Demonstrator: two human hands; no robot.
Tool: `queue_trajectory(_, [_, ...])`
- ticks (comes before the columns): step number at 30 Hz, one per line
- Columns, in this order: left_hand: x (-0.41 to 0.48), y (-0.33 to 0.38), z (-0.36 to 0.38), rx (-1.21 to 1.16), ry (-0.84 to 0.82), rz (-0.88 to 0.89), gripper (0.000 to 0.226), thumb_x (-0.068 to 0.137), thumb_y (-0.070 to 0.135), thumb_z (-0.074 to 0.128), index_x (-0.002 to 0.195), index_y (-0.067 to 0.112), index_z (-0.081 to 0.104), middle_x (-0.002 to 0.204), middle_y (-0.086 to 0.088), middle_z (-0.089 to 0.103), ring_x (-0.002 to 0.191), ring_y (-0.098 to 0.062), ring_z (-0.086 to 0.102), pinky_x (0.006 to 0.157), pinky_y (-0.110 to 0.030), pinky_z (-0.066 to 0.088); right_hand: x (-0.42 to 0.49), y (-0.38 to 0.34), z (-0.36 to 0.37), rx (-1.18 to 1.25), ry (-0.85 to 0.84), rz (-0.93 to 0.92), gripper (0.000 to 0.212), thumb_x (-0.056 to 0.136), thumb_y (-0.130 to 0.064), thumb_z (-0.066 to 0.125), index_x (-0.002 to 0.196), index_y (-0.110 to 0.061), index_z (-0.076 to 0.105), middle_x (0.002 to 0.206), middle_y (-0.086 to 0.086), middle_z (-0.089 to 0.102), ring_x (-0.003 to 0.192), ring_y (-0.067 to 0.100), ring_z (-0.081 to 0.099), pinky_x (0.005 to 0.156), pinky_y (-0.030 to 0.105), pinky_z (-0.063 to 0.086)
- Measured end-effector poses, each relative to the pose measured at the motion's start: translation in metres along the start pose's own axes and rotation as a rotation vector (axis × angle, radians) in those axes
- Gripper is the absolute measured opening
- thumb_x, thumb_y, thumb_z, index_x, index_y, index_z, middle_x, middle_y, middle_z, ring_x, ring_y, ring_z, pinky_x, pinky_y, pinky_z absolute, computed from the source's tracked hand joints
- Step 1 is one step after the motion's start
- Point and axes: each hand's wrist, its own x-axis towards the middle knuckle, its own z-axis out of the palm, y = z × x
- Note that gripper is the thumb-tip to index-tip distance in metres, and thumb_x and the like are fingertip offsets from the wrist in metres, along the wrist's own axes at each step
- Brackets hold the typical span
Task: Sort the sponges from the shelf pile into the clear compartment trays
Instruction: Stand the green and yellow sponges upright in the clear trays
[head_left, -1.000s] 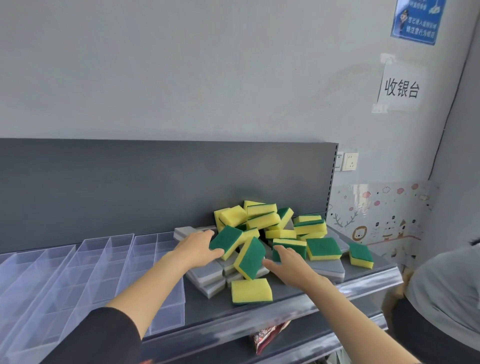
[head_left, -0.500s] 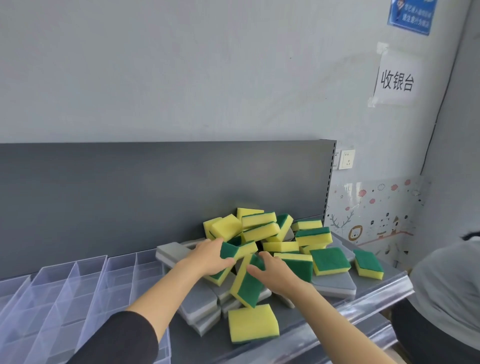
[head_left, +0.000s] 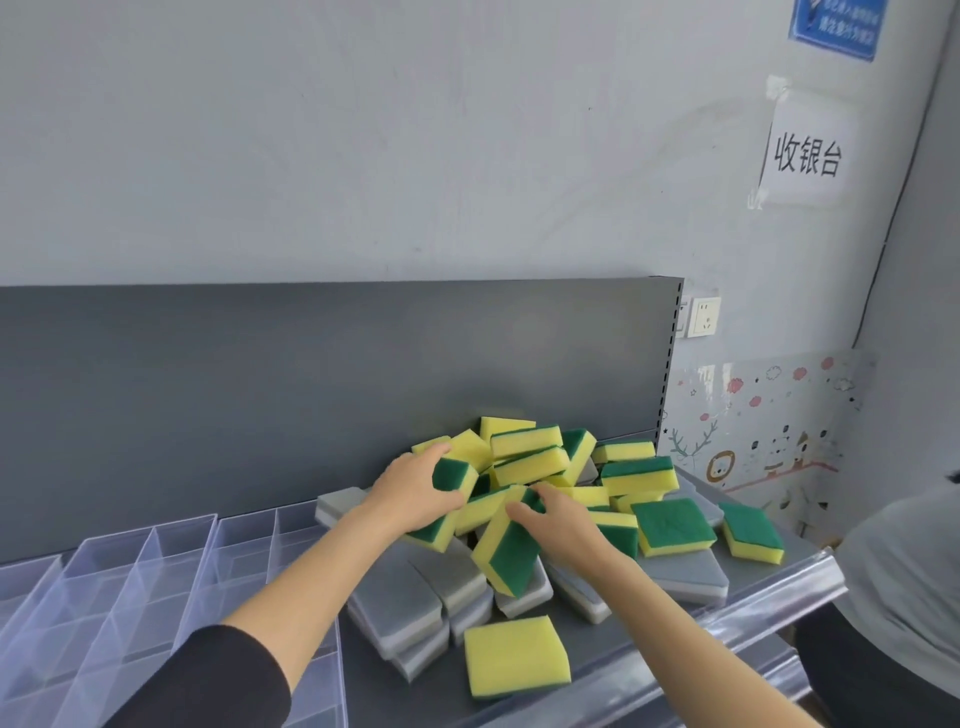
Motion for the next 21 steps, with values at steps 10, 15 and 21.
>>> queue_trajectory(10, [-0.048, -0.004, -0.037, -0.077, 0.151, -0.041, 0.047, 0.078, 0.029, 0.066, 0.118, 0.024, 0.041, 0.108, -0.006, 0.047, 0.095, -0.023, 0.049, 0.076, -0.032, 0.043, -0.02, -0.022, -0.004, -0.03, 0.026, -0.105, 0.048, 0.091, -0.036, 0.05, 0.129, -0.007, 0.043, 0.116, 0.012, 0.059, 0.091, 0.02, 0.052, 0.079, 0.034, 0.047])
queue_trajectory(15, [-0.083, -0.015, -0.053, -0.086, 0.224, -0.134, 0.044, 0.078, 0.031, 0.066, 0.115, 0.025, 0.043, 0.108, -0.005, 0.047, 0.096, -0.024, 0.048, 0.073, -0.031, 0.042, -0.031, -0.035, 0.007, -0.043, 0.006, -0.154, 0.045, 0.089, -0.037, 0.052, 0.122, -0.006, 0.049, 0.102, 0.011, 0.06, 0.093, 0.027, 0.058, 0.072, 0.036, 0.046])
queue_trajectory(21, [-0.127, -0.036, -0.072, -0.06, 0.304, -0.259, 0.044, 0.077, 0.032, 0.066, 0.113, 0.026, 0.042, 0.107, -0.004, 0.047, 0.096, -0.024, 0.049, 0.072, -0.031, 0.04, -0.038, -0.054, 0.028, -0.059, -0.017, -0.249, 0.046, 0.088, -0.039, 0.051, 0.126, -0.013, 0.045, 0.107, 0.014, 0.057, 0.083, 0.022, 0.051, 0.049, 0.022, 0.028])
